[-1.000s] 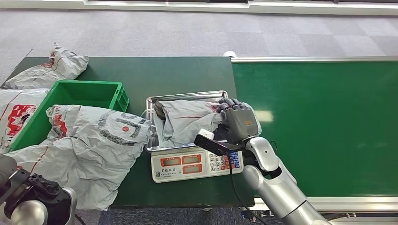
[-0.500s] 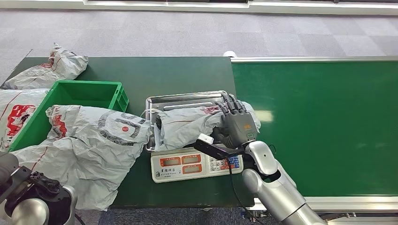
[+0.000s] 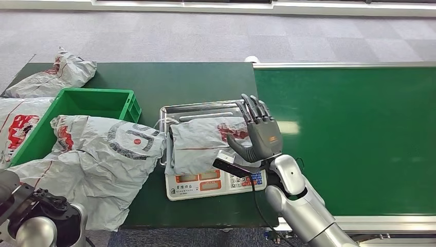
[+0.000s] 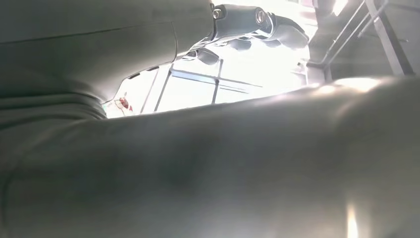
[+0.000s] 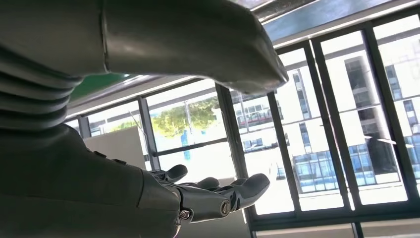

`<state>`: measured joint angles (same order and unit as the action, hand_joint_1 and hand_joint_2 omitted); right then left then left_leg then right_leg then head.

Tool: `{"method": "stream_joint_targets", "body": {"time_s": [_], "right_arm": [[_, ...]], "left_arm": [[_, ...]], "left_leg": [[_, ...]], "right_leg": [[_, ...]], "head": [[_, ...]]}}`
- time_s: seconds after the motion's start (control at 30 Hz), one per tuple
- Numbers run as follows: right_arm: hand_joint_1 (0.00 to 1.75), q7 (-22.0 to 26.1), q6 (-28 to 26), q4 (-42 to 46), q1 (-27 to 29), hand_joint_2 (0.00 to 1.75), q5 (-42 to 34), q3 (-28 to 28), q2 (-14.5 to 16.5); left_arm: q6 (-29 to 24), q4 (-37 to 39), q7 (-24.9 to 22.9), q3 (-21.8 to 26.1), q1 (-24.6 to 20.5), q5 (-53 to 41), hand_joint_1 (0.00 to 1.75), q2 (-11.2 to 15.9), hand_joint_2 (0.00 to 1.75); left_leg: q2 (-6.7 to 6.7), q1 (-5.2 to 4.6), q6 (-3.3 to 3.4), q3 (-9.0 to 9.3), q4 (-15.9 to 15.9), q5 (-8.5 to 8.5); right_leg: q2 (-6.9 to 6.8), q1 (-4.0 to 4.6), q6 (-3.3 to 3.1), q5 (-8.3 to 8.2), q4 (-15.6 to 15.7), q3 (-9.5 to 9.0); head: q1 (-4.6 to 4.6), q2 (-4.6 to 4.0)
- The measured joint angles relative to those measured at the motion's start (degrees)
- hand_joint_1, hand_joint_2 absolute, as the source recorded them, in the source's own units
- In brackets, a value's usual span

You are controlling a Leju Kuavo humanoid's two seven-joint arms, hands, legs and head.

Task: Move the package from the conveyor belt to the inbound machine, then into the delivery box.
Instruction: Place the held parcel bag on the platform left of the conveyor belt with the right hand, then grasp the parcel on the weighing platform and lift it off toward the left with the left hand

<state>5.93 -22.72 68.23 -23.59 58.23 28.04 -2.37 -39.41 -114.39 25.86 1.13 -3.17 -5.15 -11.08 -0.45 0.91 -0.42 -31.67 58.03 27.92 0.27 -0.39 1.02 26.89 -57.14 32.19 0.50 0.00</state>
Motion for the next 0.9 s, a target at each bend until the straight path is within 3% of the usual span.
{"method": "stream_joint_targets", "body": {"time_s": [0.17,0.37,0.6,0.73,0.9], "right_arm": [[0.00,2.2,-0.5,8.9,2.8,0.00,-6.5,-0.2,-0.4],[0.00,6.8,-0.6,28.5,10.8,0.00,-18.6,-2.6,-1.7],[0.00,16.7,2.8,47.2,20.7,0.00,-35.5,-8.6,-2.5],[0.00,22.0,3.1,55.7,27.0,1.75,-35.3,-14.7,-2.6],[0.00,25.1,2.6,60.7,32.5,1.75,-37.5,-20.1,-2.6]], "left_arm": [[0.0,0.3,-2.5,-0.3,0.1,-0.9,0.00,1.1,0.00],[1.1,0.2,-4.7,-1.6,1.1,-0.8,0.00,4.0,0.00],[8.5,-0.4,-8.5,-3.6,2.1,-4.0,0.00,7.2,0.00],[18.8,-0.4,-14.6,-5.4,1.5,-12.1,0.00,10.2,0.00],[29.2,2.3,-19.0,-8.4,-4.3,-19.4,0.00,14.6,0.00]], "left_leg": [[0.00,0.00,0.00,-0.01,0.0,0.00],[-0.01,0.00,-0.03,-0.11,0.0,0.04],[-0.02,-0.02,-0.04,-0.14,0.0,0.06],[-0.03,-0.02,-0.05,-0.15,0.0,0.06],[0.01,-0.02,-0.08,-0.11,0.0,0.04]], "right_leg": [[0.00,0.01,-0.01,0.01,0.0,0.07],[-0.02,0.01,-0.09,0.08,0.0,0.15],[-0.03,-0.01,-0.10,0.09,0.0,0.19],[-0.05,-0.01,-0.11,0.09,0.0,0.20],[-0.05,0.00,-0.12,0.08,0.0,0.27]], "head": [[0.01,0.00],[0.01,0.00],[0.00,0.00],[0.01,0.00],[0.02,0.00]]}}
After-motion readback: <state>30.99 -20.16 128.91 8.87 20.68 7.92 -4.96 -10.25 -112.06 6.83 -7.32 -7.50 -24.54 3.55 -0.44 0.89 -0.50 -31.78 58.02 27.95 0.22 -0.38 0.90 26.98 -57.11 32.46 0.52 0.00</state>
